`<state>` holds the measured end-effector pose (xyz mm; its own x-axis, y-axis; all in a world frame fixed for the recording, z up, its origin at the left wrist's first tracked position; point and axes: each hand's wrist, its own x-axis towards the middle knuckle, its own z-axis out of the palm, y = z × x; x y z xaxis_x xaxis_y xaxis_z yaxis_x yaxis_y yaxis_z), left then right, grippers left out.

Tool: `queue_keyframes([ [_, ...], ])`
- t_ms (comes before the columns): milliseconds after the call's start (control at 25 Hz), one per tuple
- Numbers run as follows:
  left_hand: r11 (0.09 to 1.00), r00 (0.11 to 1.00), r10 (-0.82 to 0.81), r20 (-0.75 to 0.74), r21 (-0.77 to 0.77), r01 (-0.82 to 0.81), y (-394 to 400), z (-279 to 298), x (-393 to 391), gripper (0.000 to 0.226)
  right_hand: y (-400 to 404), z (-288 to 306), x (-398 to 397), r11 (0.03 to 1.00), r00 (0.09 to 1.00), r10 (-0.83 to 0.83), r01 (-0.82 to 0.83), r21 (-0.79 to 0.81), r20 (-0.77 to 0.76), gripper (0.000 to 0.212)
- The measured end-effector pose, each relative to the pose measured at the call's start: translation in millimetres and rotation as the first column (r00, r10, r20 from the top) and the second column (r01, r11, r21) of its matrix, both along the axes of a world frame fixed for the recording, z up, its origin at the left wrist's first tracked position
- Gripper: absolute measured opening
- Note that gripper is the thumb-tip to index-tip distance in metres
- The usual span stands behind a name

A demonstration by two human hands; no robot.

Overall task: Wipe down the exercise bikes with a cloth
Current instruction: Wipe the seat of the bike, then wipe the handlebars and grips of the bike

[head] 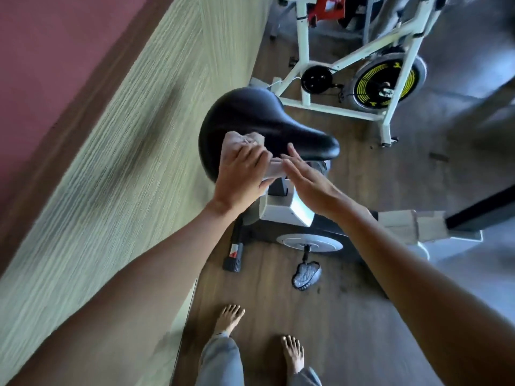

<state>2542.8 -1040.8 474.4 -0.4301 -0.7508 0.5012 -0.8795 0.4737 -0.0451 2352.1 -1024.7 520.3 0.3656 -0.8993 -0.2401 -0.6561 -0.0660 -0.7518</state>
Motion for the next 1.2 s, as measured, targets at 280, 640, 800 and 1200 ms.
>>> queue_keyframes([
  [280,0.926,0.899,-0.282,-0.336,0.15,0.347,18,57,-44,0.041,92,35,-12,0.885,0.88,-0.434,0.376,0.276,0.192,0.061],
  [640,0.489,0.451,-0.813,-0.368,-0.012,0.872,101,145,-203,0.044,208,124,-80,0.399,0.027,-0.664,0.858,0.324,0.747,0.019],
  [800,0.193,0.187,-0.915,-0.358,0.018,0.981,157,173,-250,0.06,277,149,-104,0.226,-0.175,-0.536,0.913,0.34,0.826,0.037],
  [1200,-0.452,0.275,-0.313,-0.909,0.397,0.799,252,217,-361,0.064,434,197,-162,-0.224,-0.244,-0.544,0.964,0.142,0.803,0.036],
])
